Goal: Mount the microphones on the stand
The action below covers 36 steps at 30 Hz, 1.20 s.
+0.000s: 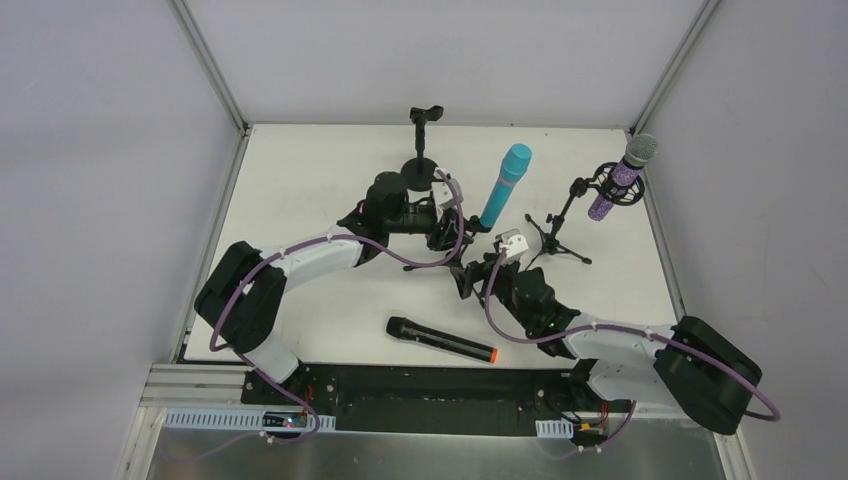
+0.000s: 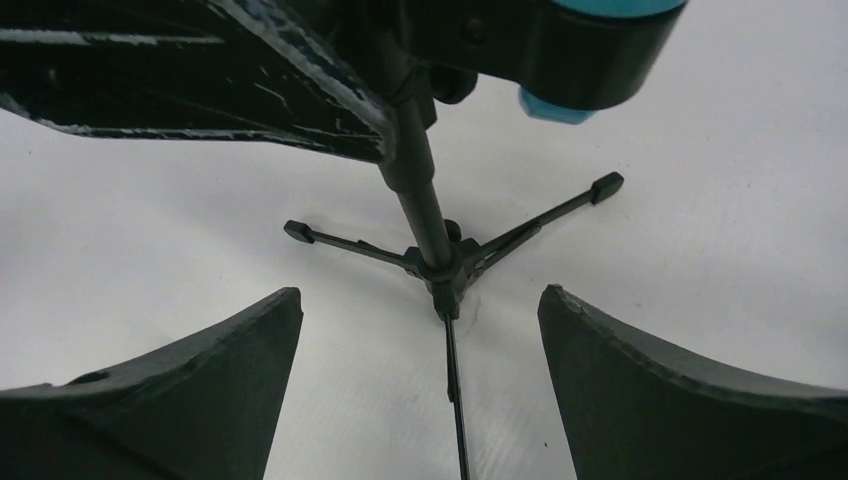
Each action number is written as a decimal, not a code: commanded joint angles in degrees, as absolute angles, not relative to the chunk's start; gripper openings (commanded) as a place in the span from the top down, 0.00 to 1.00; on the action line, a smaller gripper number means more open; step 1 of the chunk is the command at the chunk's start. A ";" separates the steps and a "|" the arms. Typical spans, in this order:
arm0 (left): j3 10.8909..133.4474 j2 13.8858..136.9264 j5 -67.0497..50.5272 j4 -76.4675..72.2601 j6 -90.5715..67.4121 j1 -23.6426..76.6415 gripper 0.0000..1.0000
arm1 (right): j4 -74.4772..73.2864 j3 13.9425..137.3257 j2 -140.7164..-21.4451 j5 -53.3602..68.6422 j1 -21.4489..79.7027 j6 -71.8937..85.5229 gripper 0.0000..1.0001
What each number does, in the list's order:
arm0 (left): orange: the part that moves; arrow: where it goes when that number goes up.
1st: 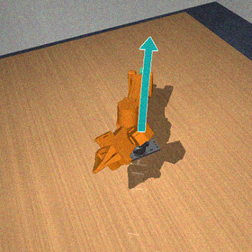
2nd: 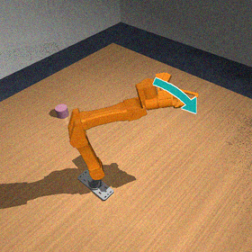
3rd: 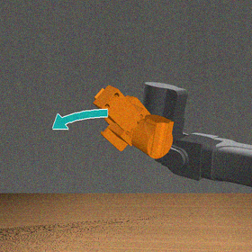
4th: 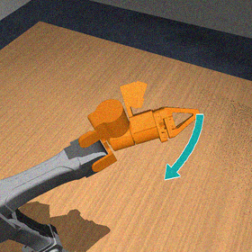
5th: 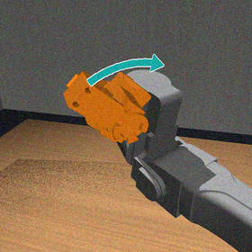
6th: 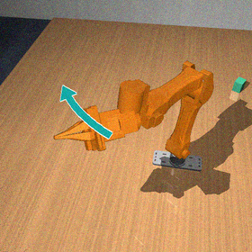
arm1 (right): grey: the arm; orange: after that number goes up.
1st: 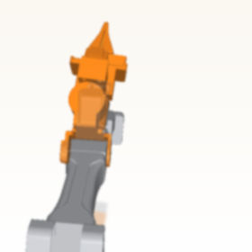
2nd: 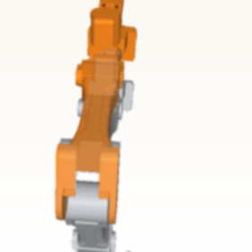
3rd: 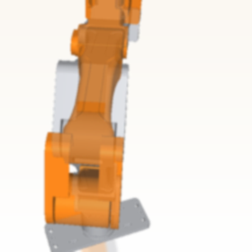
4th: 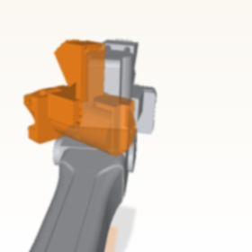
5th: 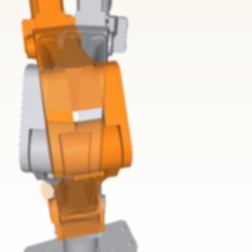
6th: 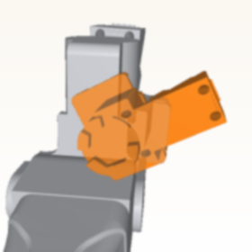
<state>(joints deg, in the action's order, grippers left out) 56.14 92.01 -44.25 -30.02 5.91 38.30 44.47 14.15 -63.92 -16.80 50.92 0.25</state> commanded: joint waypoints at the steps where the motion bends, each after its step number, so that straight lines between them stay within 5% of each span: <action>1: 57.27 88.60 -42.75 -31.29 3.35 38.50 1.00 | 61.64 15.84 -69.45 -18.47 52.53 -3.76 0.10; 11: 57.25 88.75 -42.76 -31.72 2.30 38.50 1.00 | 87.10 19.18 -89.91 -31.74 57.36 -15.03 0.14; 23: 57.30 89.58 -43.35 -32.77 0.89 38.49 1.00 | 87.34 26.13 -98.61 -44.15 58.36 -15.90 0.33; 36: 57.16 89.15 -43.88 -33.57 0.41 38.50 1.00 | 87.31 27.59 -102.26 -47.40 58.34 -14.30 0.86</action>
